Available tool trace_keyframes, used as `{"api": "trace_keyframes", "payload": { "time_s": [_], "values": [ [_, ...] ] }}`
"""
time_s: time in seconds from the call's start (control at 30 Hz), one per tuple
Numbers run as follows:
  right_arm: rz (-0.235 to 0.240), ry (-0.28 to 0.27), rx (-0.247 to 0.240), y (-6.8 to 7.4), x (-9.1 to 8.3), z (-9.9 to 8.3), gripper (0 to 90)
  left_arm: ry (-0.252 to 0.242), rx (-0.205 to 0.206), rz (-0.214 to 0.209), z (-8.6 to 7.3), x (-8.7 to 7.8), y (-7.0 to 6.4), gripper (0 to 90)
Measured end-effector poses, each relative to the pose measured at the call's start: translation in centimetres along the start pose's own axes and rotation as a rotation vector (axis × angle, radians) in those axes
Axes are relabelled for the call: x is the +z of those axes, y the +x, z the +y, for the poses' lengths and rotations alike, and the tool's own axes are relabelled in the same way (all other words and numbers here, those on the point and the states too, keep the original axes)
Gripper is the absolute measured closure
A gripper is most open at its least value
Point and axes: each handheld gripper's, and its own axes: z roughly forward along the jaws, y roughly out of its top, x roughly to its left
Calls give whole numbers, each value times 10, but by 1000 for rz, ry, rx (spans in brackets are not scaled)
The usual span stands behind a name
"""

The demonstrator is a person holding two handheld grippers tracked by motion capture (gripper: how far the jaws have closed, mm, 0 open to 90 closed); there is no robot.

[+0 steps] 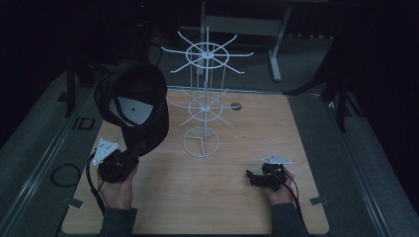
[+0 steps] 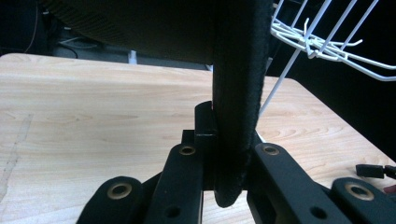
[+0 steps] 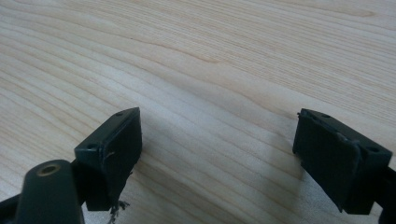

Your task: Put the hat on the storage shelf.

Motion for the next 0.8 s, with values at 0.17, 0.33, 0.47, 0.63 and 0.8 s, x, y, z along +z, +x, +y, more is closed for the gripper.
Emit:
{"api": "trace_keyframes", "payload": {
  "time_s": [0.17,0.33,0.47,0.63,0.8],
  "values": [
    [1,0,1,0,0,0,153,-10,6,2,4,-1,-1,865],
    [0,0,0,0,0,0,154,-22,19,8,8,-2,-2,865],
    [0,0,0,0,0,0,153,-28,22,13,11,-3,-3,865],
    [0,0,0,0,0,0,153,-35,29,20,15,-3,-4,865],
    [0,0,0,0,0,0,153,-37,46,30,18,-4,-5,865]
  ]
}}
